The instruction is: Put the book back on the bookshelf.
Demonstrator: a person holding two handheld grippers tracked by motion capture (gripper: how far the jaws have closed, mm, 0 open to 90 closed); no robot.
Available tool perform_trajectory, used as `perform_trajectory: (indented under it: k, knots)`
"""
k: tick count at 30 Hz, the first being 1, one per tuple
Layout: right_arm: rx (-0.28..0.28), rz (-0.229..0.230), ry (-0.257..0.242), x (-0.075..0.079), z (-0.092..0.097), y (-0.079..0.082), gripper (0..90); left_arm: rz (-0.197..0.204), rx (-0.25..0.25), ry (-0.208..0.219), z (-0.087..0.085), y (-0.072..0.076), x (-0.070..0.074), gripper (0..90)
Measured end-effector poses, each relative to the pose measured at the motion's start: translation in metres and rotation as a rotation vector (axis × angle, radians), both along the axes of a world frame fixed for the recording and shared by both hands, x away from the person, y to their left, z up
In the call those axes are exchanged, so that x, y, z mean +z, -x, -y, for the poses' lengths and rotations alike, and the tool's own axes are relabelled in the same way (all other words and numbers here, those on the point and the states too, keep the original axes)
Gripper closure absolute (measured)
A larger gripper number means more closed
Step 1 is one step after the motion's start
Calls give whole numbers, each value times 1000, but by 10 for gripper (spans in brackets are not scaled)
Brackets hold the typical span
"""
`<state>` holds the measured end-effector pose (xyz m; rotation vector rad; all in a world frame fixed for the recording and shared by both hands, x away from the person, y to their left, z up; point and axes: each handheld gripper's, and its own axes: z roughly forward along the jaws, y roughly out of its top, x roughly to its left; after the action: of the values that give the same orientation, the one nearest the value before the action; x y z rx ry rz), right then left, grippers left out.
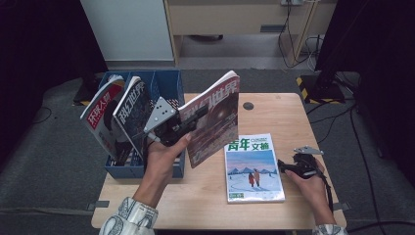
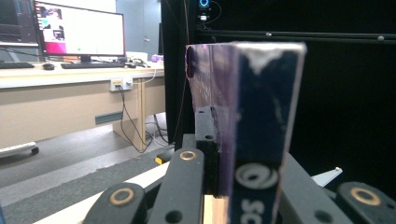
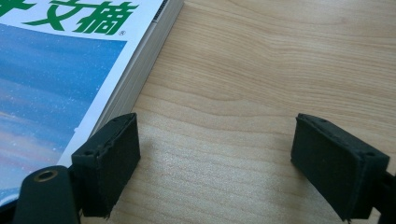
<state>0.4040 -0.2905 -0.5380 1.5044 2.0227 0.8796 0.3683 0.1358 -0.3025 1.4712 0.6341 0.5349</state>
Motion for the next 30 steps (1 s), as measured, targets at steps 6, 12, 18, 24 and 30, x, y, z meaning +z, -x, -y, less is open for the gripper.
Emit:
perform_trajectory:
  k: [6,12,18,24,30]
  knots:
    - [-1,2,0,0,0,0,156,9,22,10,-9,3,6,839]
    - [1,0,1,0,0,0,156,26,39,11,-17,8,17,840]
    - [-2,1,-1,0,0,0,156,34,59,10,-23,12,28,840]
    - [-1,-1,-1,0,0,0,156,37,79,16,-30,12,33,840]
    - [0,1,0,0,0,0,156,41,85,18,-36,15,37,840]
